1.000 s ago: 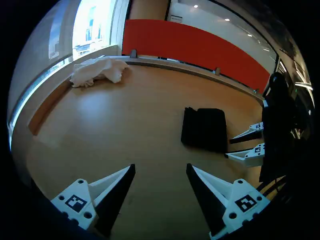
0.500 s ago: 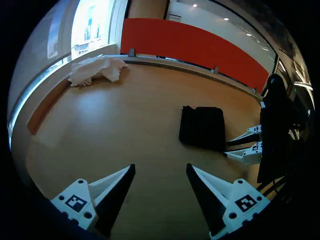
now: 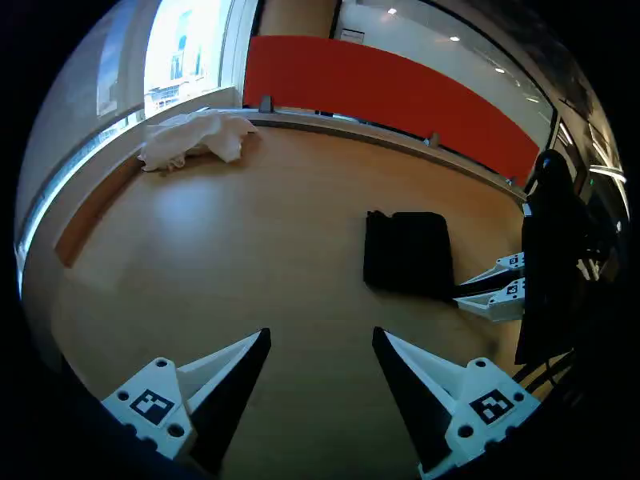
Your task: Fold towel
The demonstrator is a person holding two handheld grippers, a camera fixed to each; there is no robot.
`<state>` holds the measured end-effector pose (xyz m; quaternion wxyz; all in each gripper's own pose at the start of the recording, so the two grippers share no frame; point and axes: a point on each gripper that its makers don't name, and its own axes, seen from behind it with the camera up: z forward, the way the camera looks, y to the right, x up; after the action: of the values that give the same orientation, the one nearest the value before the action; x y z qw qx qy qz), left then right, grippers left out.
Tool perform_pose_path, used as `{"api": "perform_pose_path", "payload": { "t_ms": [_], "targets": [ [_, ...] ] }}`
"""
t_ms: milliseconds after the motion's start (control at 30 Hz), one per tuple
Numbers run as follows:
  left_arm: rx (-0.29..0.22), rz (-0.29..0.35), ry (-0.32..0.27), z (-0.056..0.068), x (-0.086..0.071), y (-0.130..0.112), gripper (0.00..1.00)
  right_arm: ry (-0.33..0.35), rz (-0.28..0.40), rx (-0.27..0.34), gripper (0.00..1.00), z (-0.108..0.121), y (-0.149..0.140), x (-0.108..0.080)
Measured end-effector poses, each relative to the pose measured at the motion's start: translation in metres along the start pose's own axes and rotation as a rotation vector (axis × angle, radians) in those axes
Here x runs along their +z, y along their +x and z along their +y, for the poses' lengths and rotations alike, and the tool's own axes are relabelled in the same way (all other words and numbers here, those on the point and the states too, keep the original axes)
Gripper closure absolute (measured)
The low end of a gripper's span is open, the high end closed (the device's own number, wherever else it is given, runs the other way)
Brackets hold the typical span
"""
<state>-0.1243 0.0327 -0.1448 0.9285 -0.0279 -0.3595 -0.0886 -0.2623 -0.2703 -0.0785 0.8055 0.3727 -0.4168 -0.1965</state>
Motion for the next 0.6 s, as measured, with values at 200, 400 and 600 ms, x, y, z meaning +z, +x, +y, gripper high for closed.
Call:
{"api": "perform_pose_path", "payload": {
  "t_ms": [200,400,600],
  "targets": [
    [-0.003,0.002,-0.001,0.0002,-0.0004,0.0005,0.06,-0.005,-0.002,-0.002,0.80,0.0041,0.0002,-0.0002],
    [-0.005,0.004,0.002,0.0000,-0.0005,0.0011,0.06,-0.012,-0.004,-0.001,0.95,0.0075,-0.0004,0.0004],
    [-0.006,0.005,0.003,0.0002,-0.0016,0.0011,0.06,0.000,0.000,-0.011,0.98,0.0072,0.0009,-0.0003]
  ]
}}
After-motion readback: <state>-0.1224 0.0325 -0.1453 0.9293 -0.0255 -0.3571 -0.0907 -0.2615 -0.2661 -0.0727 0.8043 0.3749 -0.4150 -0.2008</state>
